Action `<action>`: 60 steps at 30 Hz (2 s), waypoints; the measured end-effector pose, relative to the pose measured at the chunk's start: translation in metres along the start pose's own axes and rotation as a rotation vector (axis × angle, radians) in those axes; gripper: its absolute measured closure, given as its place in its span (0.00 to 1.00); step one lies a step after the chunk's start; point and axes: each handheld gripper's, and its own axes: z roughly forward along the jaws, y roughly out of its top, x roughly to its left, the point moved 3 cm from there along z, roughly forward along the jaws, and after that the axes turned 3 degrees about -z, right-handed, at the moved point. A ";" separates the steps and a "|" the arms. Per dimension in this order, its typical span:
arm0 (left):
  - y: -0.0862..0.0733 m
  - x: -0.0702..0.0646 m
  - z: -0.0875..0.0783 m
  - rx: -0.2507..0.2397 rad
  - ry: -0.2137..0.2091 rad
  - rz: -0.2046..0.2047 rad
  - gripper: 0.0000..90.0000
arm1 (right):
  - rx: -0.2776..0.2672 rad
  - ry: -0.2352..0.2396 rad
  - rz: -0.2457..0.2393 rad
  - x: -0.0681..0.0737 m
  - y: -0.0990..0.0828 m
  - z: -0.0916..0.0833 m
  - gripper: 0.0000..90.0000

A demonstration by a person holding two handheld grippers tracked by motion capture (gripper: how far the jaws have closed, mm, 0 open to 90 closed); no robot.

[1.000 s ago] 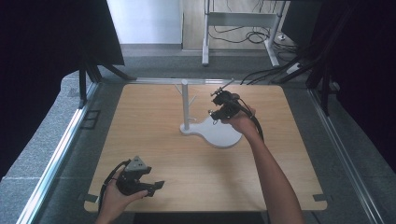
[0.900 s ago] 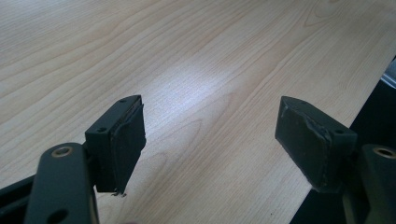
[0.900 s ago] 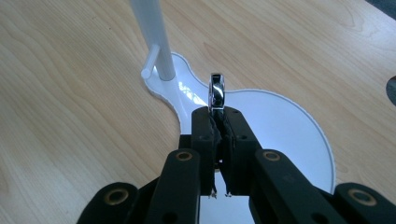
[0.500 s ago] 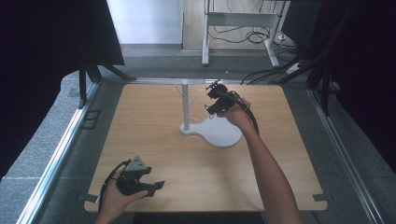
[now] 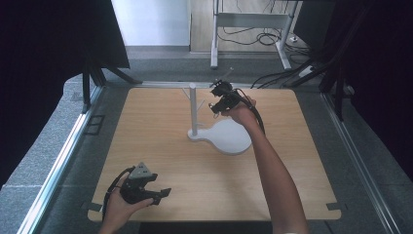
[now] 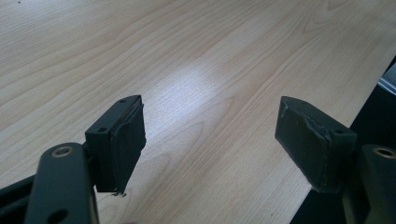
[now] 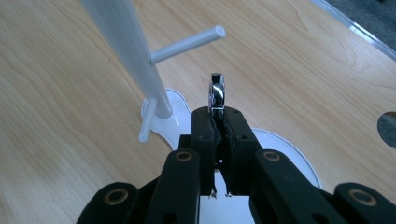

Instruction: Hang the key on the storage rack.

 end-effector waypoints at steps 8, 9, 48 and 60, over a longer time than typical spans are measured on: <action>0.001 -0.003 0.003 0.006 -0.007 0.006 0.28 | 0.011 -0.017 -0.002 -0.004 0.011 0.005 0.93; 0.001 -0.003 0.003 0.010 -0.006 0.010 0.28 | 0.010 -0.022 -0.001 -0.003 0.012 0.005 0.93; 0.000 -0.002 0.004 0.016 -0.013 0.011 0.28 | 0.022 -0.035 -0.042 0.013 0.030 0.014 0.85; 0.000 -0.002 0.003 0.014 -0.006 0.010 0.28 | -0.022 -0.021 -0.065 0.025 0.018 -0.009 0.70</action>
